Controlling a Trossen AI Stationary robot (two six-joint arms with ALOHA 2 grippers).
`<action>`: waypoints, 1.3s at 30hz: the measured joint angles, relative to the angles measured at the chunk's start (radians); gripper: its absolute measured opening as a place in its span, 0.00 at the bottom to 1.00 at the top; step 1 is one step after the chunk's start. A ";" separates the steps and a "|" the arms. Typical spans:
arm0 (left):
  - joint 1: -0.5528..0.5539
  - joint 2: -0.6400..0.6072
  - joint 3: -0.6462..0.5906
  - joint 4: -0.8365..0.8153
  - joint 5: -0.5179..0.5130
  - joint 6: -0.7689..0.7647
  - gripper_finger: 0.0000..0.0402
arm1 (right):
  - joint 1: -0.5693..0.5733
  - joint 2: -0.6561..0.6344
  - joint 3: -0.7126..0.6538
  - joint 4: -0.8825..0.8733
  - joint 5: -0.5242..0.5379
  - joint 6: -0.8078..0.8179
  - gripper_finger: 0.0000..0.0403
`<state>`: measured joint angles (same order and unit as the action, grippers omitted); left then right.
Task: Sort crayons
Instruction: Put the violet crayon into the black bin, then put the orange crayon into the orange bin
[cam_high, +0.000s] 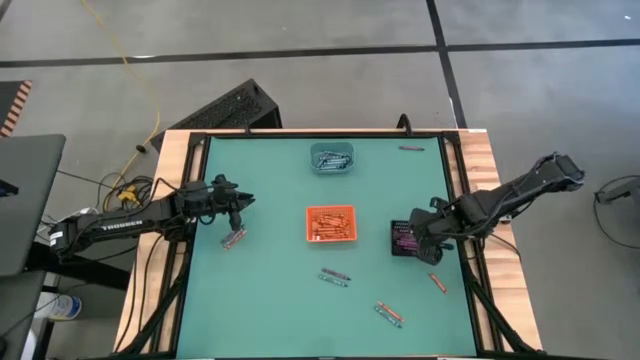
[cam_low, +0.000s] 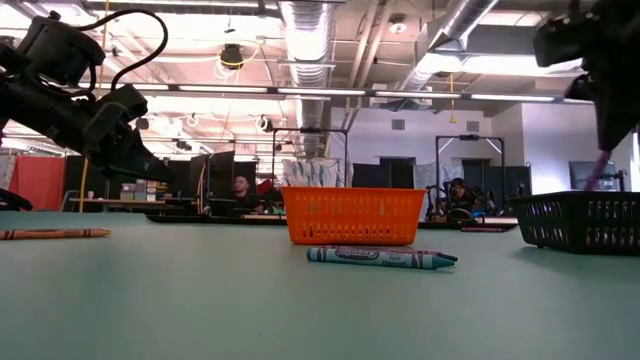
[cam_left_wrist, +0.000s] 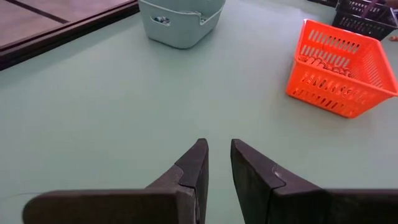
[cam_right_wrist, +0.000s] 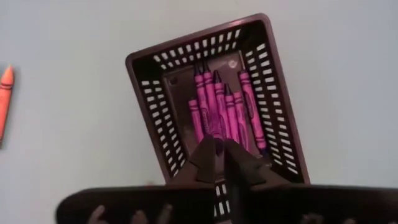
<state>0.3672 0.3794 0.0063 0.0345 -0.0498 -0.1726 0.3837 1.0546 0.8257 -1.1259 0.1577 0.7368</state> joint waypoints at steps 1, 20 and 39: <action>0.000 0.000 0.000 0.000 0.000 0.000 0.14 | 0.000 0.001 0.000 0.000 -0.003 0.001 0.06; 0.000 0.000 0.000 0.000 0.000 0.000 0.14 | 0.070 0.019 0.165 -0.017 -0.157 0.314 0.19; 0.000 0.000 0.000 0.000 0.000 0.000 0.14 | 0.366 0.428 0.063 0.117 -0.284 0.681 0.19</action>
<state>0.3673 0.3794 0.0064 0.0345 -0.0499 -0.1726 0.7502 1.4826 0.8886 -1.0086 -0.1263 1.4180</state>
